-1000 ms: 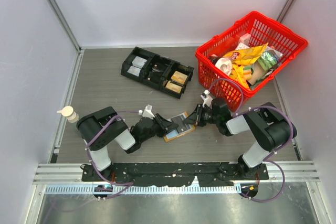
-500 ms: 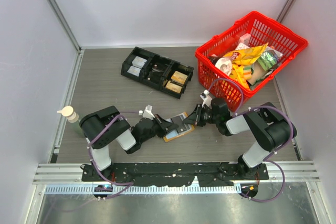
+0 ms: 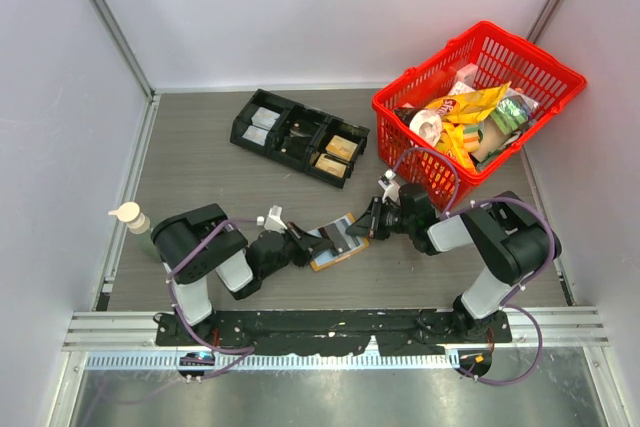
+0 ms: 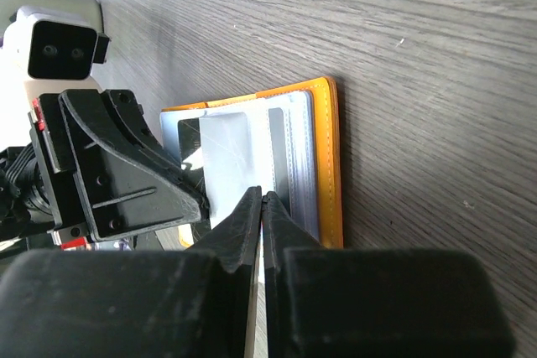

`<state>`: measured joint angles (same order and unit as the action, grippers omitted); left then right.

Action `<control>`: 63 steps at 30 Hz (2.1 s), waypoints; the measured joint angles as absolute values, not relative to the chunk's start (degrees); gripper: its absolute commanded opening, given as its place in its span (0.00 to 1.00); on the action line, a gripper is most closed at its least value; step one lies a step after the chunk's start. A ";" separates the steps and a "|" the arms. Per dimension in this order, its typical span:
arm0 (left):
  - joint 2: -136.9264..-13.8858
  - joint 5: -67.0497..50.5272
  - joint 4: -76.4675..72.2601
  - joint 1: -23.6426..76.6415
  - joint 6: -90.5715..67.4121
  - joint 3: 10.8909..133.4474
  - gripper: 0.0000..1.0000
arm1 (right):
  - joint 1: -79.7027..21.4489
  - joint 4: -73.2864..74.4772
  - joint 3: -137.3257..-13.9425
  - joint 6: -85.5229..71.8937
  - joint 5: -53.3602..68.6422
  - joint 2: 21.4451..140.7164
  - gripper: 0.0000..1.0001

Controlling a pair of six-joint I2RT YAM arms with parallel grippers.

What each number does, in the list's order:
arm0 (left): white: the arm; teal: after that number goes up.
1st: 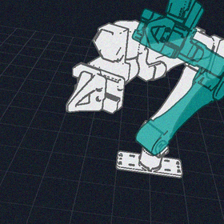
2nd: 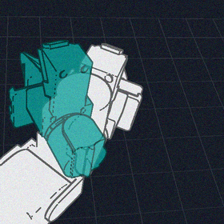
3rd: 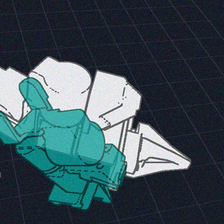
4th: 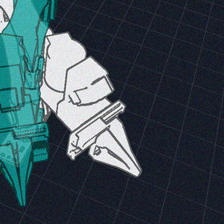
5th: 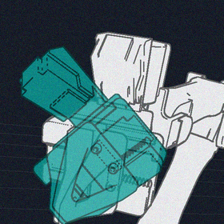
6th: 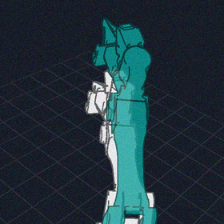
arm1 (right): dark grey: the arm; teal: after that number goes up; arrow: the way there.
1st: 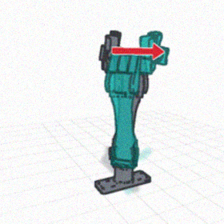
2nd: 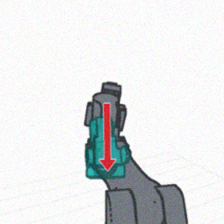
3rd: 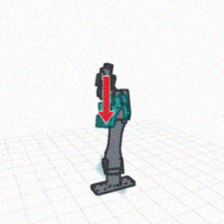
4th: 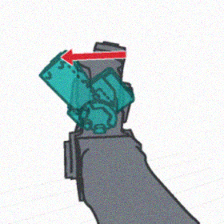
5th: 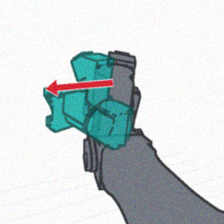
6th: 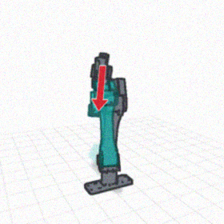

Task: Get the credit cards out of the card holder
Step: Remove the credit card from the card holder.

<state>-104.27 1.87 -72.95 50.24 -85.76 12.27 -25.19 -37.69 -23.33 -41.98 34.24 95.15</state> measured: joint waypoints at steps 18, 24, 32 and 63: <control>-99.26 2.79 -73.67 50.24 -86.13 5.54 0.00 | -25.17 -31.35 -23.14 -41.41 31.55 90.30 0.11; -92.01 2.85 -64.93 50.24 -83.77 5.61 0.00 | -25.15 -26.63 -23.14 -40.58 30.13 87.09 0.22; -82.98 3.22 -50.74 50.24 -79.22 8.58 0.00 | -24.99 -18.59 -23.16 -39.57 29.08 79.88 0.61; -61.95 -13.85 -0.10 47.29 -25.54 40.45 0.00 | -31.90 20.51 -51.68 -3.97 38.85 59.40 0.69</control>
